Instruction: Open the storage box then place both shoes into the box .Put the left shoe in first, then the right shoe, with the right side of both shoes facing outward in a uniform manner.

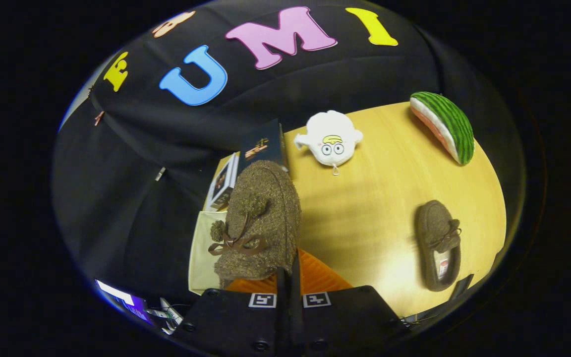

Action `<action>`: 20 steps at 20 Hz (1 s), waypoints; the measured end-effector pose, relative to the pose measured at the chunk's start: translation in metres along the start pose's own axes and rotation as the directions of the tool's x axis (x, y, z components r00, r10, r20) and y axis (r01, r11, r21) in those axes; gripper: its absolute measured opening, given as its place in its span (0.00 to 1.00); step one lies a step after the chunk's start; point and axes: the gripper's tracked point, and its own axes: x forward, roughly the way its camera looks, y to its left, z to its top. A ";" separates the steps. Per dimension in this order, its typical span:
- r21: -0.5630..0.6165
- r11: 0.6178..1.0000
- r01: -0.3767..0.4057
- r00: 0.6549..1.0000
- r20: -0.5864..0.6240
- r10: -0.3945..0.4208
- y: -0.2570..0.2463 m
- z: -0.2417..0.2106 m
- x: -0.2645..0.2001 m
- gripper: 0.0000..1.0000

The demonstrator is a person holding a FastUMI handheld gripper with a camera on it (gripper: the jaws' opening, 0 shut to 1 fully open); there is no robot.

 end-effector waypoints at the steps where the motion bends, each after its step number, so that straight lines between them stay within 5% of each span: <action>1: 0.012 1.000 -0.026 1.000 0.000 0.026 0.019 -0.002 0.003 0.05; 8: 0.053 0.997 -0.061 0.998 -0.026 0.063 0.099 -0.028 0.055 0.05; 20: 0.086 0.993 0.086 0.991 -0.106 -0.076 0.124 -0.100 0.143 0.05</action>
